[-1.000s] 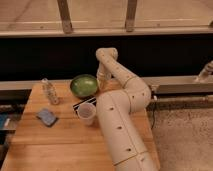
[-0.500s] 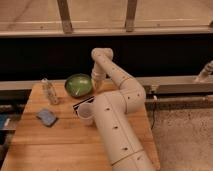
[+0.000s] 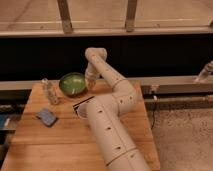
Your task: Push the ceramic bowl across the table
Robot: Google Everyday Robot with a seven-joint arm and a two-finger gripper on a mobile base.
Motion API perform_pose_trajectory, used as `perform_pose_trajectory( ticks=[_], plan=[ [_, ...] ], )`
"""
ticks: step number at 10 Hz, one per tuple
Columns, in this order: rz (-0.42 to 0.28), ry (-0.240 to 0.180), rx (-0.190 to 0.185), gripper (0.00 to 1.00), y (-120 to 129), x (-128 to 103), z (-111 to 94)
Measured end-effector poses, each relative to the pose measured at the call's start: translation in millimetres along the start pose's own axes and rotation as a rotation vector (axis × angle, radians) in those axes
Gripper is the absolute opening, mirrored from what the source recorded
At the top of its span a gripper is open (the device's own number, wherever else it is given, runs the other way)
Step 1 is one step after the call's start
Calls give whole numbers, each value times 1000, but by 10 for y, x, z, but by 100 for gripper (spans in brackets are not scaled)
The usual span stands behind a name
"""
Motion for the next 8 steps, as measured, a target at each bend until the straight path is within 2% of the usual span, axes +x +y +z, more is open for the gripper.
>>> perform_pose_trajectory(
  ticks=[3,4,6,7,8],
  plan=[
    [-25,-52,35,0,75,-118,-205],
    [-7,-94,52,0,-2,-105,-448],
    [20,-143,75,0,-129,20,-788],
    [45,-172,98,0,-293,192,-1008],
    [53,-191,111,2,-352,292,-1137]
  ],
)
